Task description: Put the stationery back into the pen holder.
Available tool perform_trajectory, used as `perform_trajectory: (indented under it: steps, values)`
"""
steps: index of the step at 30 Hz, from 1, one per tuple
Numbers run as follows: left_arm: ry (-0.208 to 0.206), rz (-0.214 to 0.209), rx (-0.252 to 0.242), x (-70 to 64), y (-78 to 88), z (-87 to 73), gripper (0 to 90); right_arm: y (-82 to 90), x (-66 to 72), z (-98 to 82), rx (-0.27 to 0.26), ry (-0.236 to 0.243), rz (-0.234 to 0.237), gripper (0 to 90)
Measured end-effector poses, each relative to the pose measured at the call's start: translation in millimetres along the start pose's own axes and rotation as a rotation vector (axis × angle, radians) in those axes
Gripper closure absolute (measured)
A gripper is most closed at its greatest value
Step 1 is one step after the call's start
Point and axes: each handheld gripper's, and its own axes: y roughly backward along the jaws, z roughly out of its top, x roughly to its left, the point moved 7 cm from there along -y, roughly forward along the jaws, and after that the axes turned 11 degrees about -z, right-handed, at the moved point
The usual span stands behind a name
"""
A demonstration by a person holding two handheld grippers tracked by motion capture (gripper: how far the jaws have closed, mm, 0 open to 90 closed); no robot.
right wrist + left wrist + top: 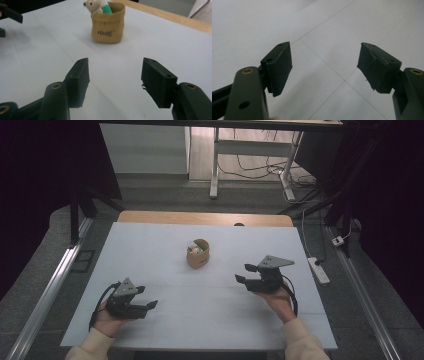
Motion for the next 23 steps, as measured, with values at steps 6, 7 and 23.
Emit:
perform_trajectory:
  steps: [6,7,23]
  values:
    - [0.000,0.001,-0.005,1.5,-0.6,0.8,26.8,20.8,-7.9,-23.6,0.024,-0.023,-0.017,39.0]
    - [0.001,0.002,-0.007,1.7,-0.7,1.0,26.8,23.1,-9.6,-27.9,0.031,-0.024,-0.022,39.0]
    - [-0.002,0.005,-0.012,2.2,-0.6,2.7,26.8,42.3,-20.7,-51.4,0.057,0.004,-0.063,38.8]
